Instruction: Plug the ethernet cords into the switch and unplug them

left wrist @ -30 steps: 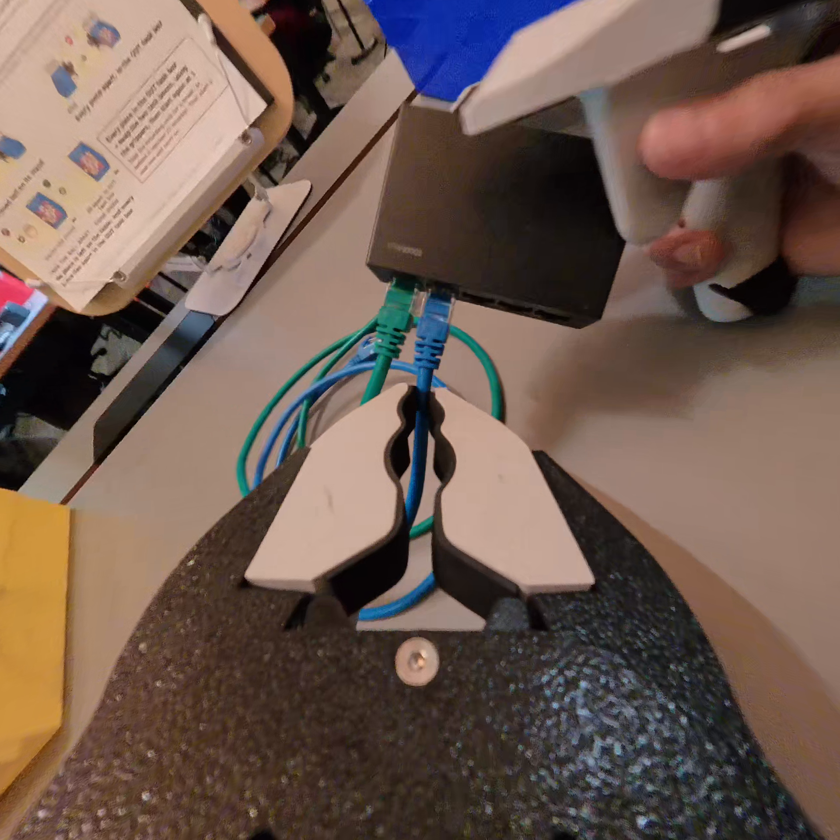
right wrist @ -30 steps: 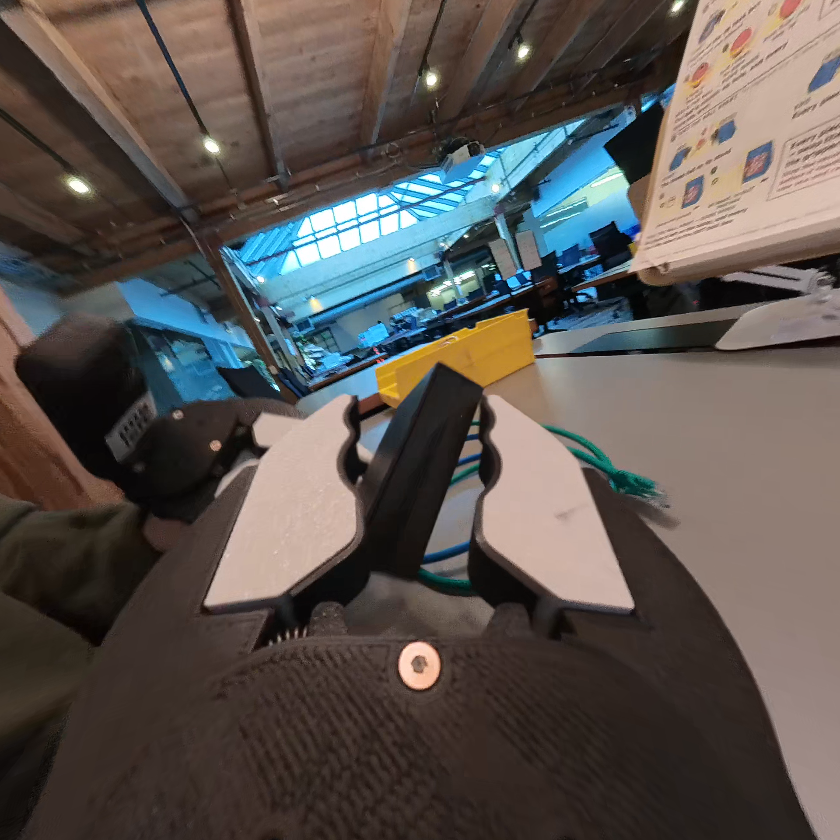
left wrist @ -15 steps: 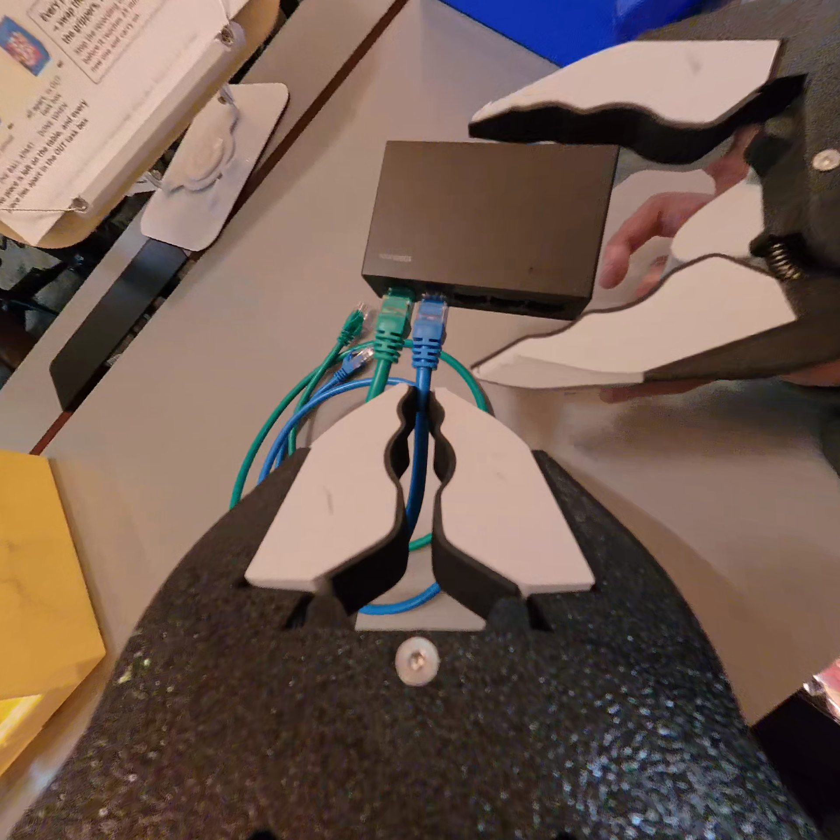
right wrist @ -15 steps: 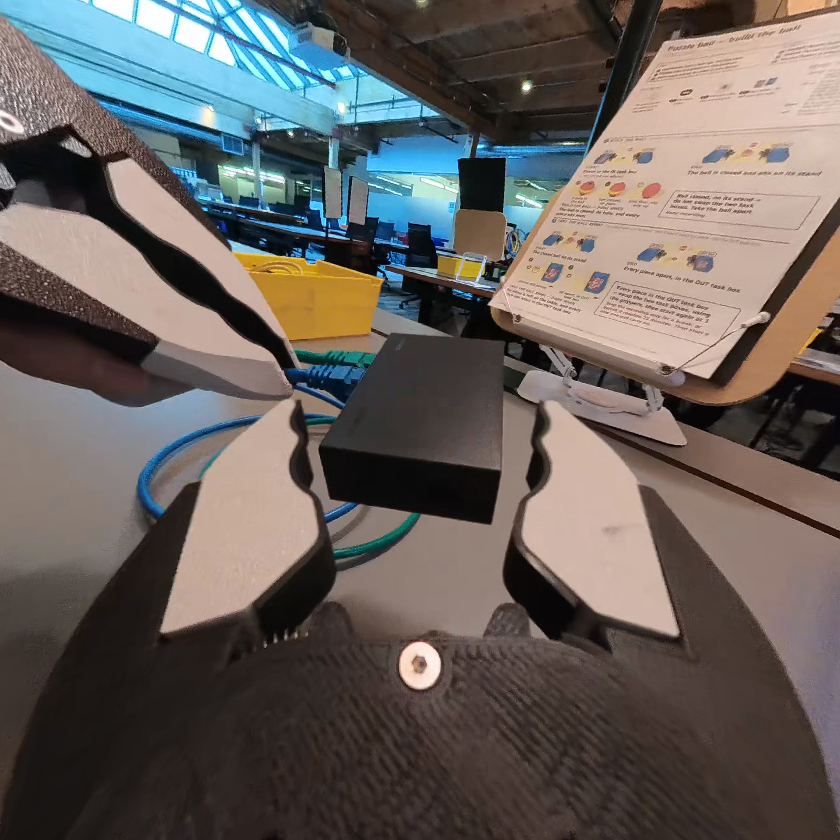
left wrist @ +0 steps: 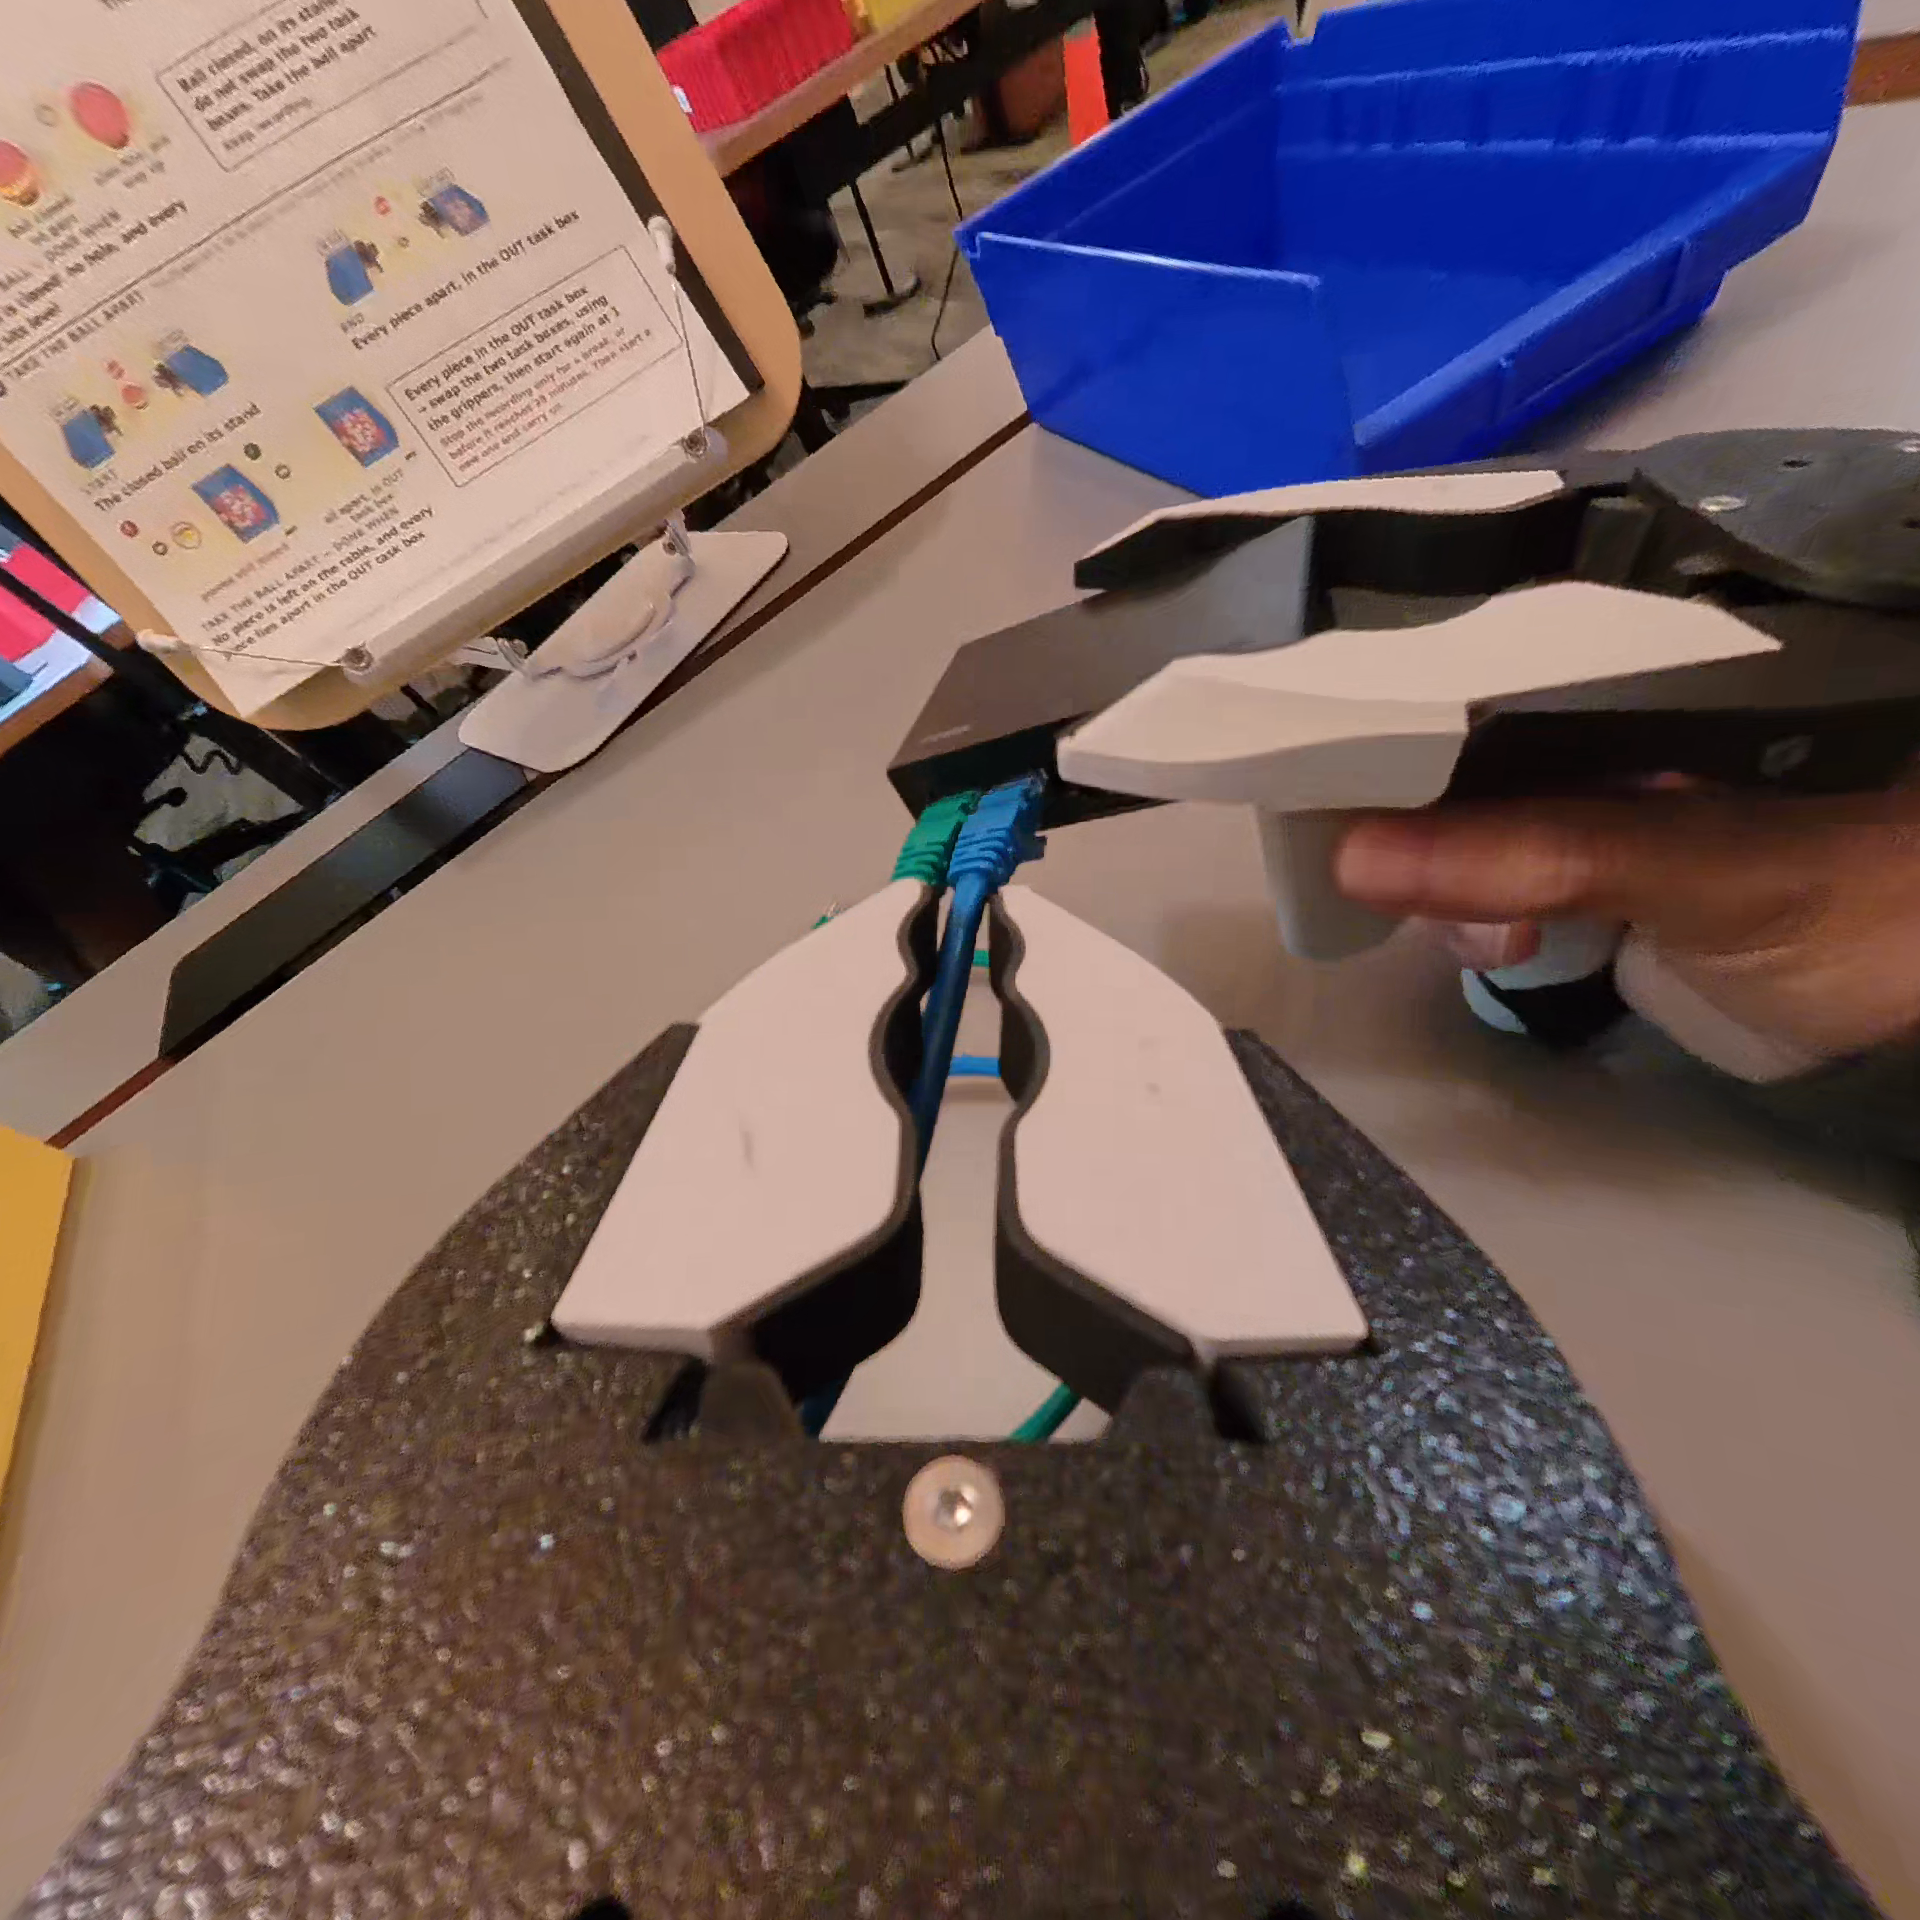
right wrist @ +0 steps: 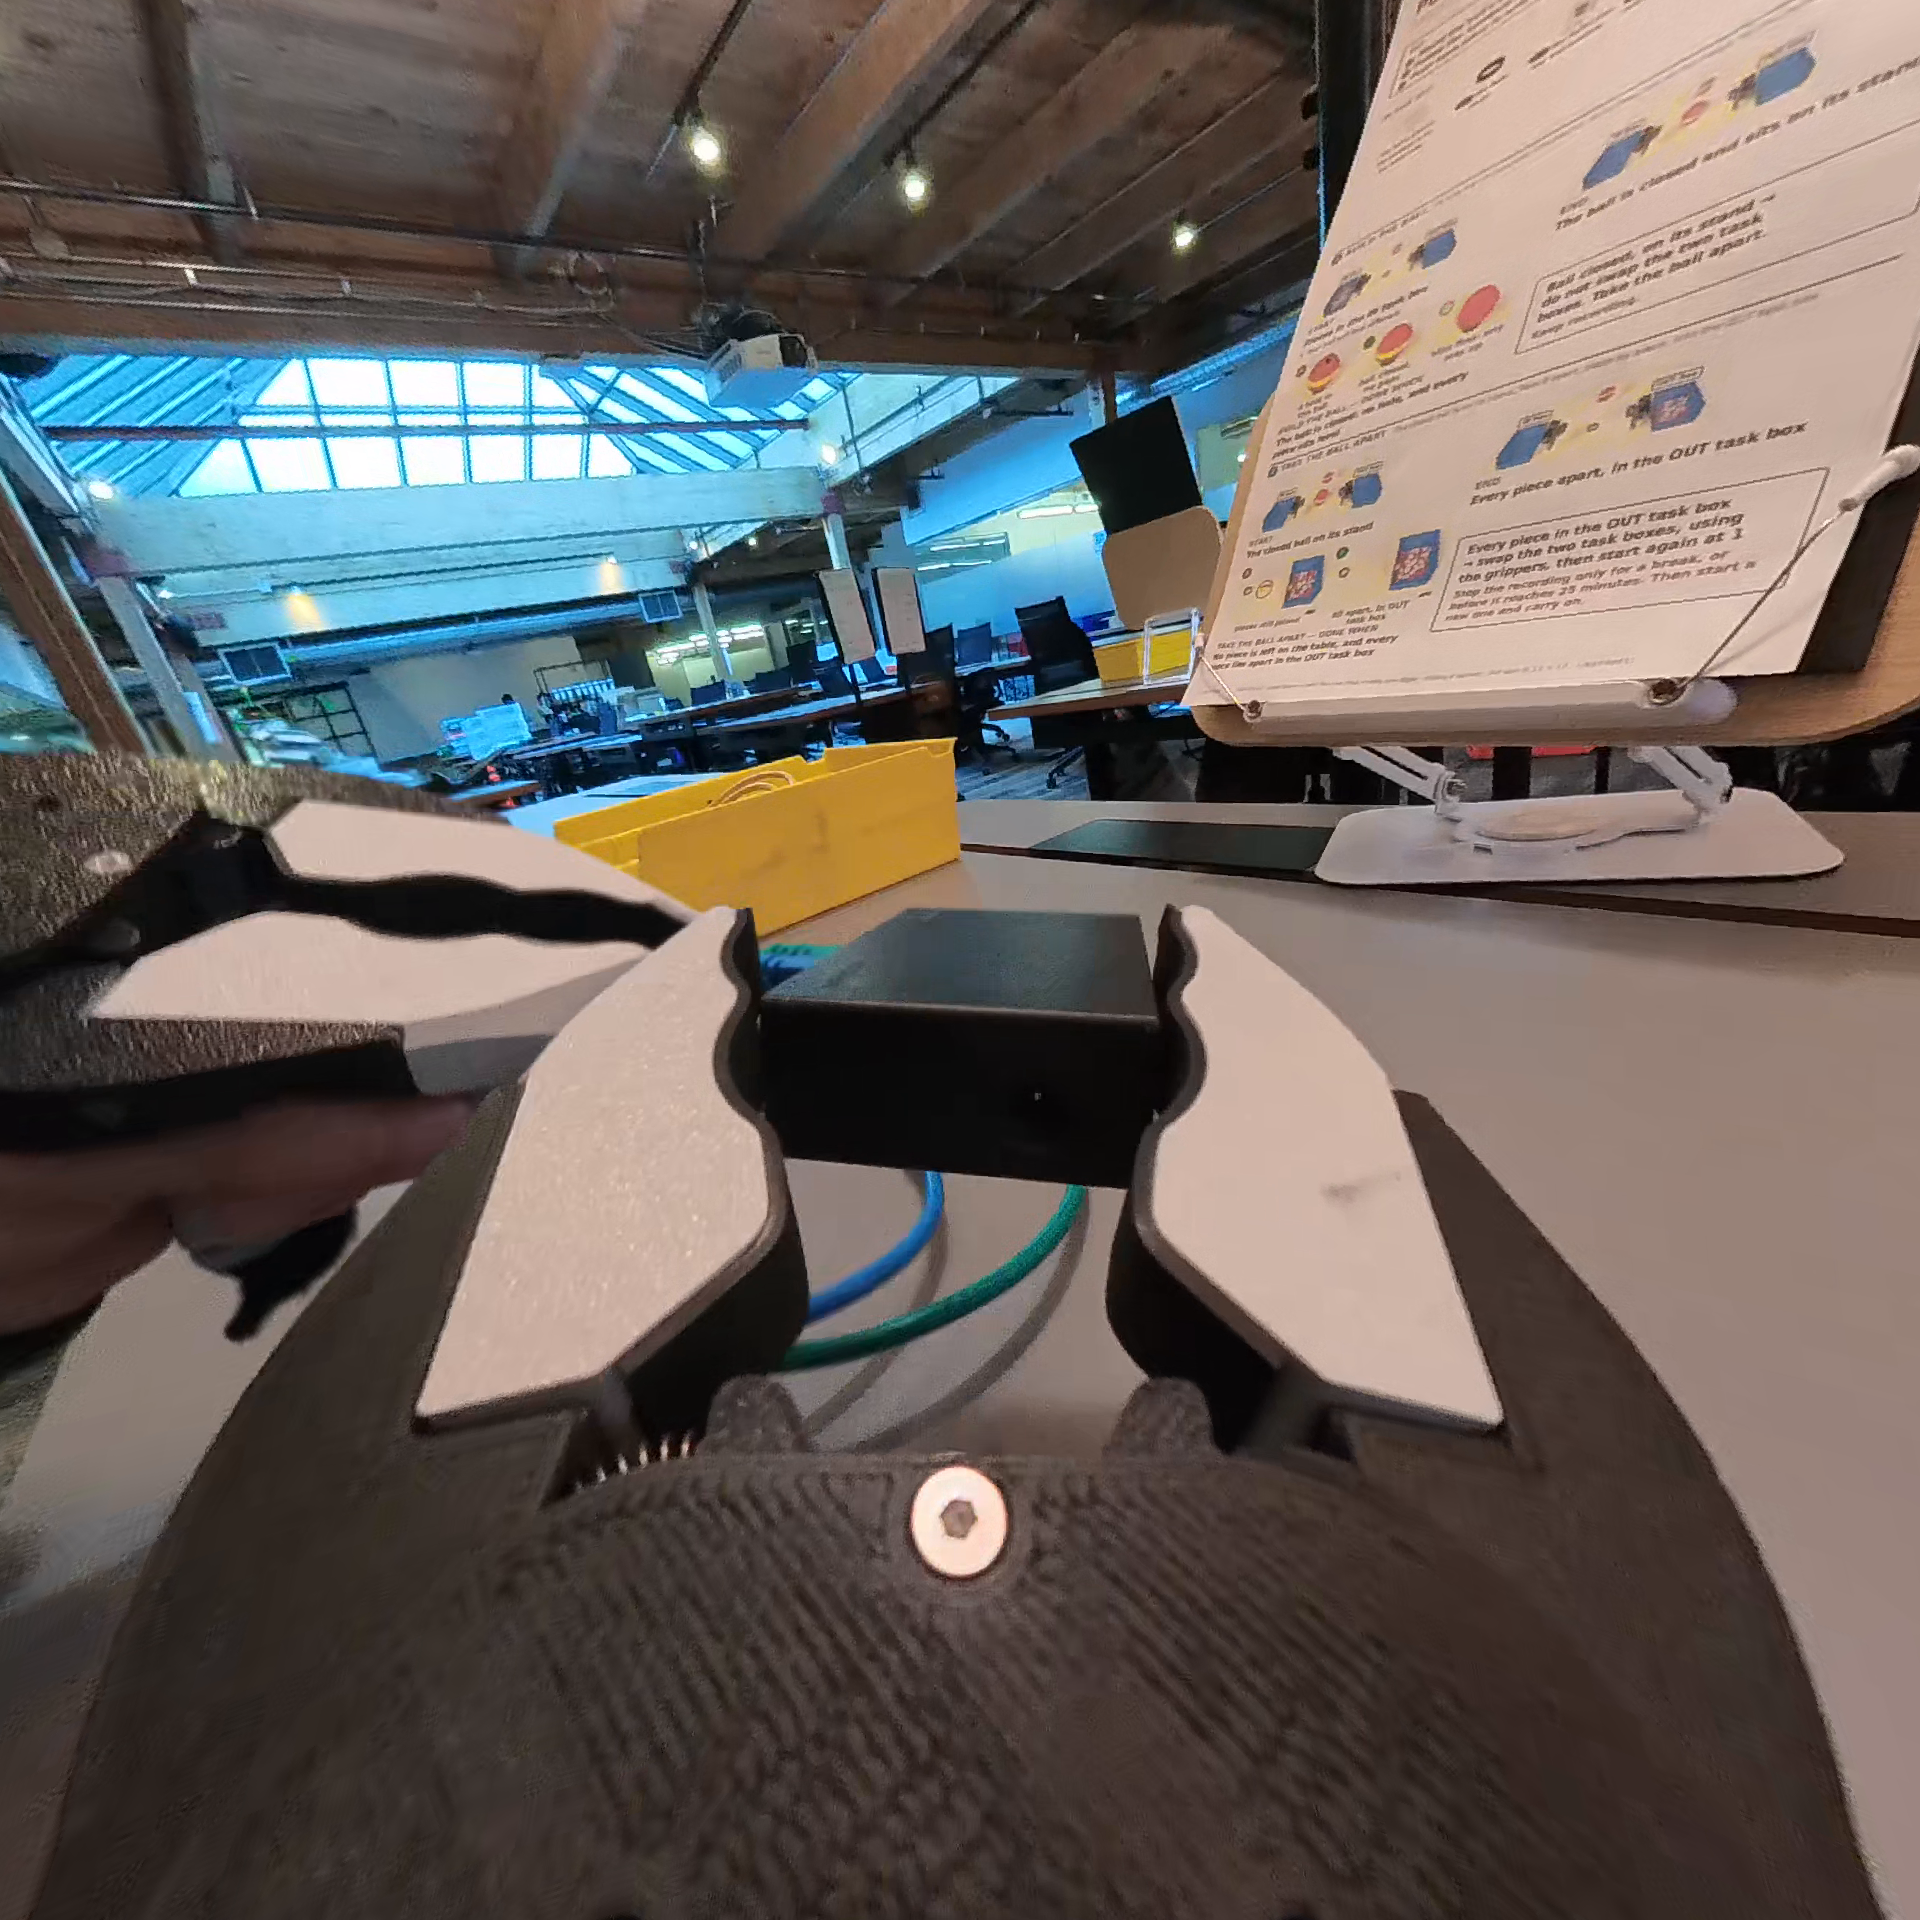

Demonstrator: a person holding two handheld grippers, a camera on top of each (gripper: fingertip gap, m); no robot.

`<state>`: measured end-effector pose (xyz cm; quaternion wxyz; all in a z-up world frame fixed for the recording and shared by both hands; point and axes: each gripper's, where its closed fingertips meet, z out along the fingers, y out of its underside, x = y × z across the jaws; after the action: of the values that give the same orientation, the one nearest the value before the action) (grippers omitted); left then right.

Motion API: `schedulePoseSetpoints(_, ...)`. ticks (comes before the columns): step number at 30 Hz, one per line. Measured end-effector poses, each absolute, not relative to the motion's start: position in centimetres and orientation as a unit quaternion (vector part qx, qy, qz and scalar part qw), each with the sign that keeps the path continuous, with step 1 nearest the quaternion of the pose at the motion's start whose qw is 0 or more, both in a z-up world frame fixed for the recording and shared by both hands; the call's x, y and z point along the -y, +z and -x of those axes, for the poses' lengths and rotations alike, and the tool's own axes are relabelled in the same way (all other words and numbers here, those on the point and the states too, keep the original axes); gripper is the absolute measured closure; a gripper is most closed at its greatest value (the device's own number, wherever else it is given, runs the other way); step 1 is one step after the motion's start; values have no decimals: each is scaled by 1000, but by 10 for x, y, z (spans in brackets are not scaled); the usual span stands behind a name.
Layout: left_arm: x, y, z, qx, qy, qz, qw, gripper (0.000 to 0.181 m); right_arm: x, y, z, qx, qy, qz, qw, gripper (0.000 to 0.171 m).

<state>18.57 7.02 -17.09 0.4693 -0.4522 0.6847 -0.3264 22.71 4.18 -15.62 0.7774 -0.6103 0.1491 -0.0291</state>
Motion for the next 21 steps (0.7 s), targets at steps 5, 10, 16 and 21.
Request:
schedulePoseSetpoints(5, -64, -181, -182, -658, -376, 487, 434, 172, -40, -154, -229, -164, 5, 591, 790, 98)
schedulePoseSetpoints(10, -66, -195, -180, -660, -400, 514, 374, 176, -48, -165, -227, -140, 1, 645, 751, 99)
schedulePoseSetpoints(16, -74, -163, -187, -678, -344, 429, 487, 176, -49, -166, -227, -140, -9, 649, 748, 98)
schedulePoseSetpoints(21, -73, -150, -193, -706, -280, 371, 535, 176, -48, -166, -230, -152, -18, 645, 748, 92)
